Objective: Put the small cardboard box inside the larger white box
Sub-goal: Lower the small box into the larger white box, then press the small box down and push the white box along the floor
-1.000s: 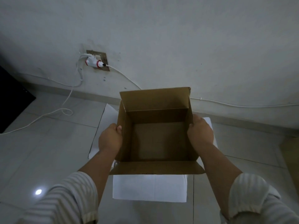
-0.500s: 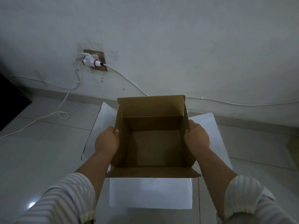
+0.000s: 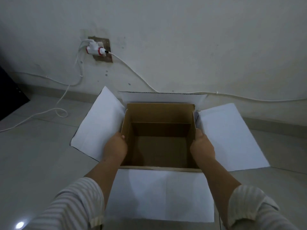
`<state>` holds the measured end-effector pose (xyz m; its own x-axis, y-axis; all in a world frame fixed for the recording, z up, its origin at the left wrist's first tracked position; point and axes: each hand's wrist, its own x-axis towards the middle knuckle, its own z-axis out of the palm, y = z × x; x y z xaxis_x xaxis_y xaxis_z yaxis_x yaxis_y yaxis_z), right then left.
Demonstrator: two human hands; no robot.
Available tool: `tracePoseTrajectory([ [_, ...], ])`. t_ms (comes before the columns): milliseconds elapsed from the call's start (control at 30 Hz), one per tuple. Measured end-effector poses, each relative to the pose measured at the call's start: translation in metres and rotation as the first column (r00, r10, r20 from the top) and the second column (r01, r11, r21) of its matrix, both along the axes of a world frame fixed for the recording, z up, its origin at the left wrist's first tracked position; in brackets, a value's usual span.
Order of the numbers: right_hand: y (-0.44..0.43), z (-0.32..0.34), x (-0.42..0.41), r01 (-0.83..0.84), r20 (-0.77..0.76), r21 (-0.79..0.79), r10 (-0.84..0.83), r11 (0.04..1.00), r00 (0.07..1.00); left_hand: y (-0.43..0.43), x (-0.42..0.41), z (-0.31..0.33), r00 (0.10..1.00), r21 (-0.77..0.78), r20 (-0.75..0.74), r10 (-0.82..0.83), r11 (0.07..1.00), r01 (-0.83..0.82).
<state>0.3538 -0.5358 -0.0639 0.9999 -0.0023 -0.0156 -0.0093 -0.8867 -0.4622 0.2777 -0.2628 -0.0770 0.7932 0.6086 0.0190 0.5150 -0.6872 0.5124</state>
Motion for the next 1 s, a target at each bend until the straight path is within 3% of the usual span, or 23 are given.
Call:
tracePoseTrajectory([
  [367,-0.014,-0.044,0.003,-0.099,-0.097,-0.178,0.083,0.979,0.992,-0.013,0.004,-0.034,0.994,-0.035,-0.072,-0.087,0.996,0.085],
  [467,-0.012,-0.042,-0.007,-0.16,-0.025,-0.239,0.159,0.958,0.987,-0.027,-0.001,-0.03,0.987,-0.102,-0.116,-0.114,0.99,0.102],
  [667,0.005,-0.042,-0.046,-0.3,0.072,-0.216,0.321,0.929,0.944,-0.053,-0.031,-0.026,0.949,0.213,-0.03,-0.313,0.926,0.312],
  [800,0.017,-0.052,-0.08,-0.314,0.056,-0.14,0.324,0.939,0.944,-0.066,-0.052,-0.038,0.856,0.324,-0.075,-0.512,0.799,0.506],
  [1000,0.01,-0.072,-0.097,-0.343,0.107,-0.208,0.37,0.916,0.923,-0.071,-0.059,-0.049,0.826,0.417,-0.14,-0.546,0.724,0.55],
])
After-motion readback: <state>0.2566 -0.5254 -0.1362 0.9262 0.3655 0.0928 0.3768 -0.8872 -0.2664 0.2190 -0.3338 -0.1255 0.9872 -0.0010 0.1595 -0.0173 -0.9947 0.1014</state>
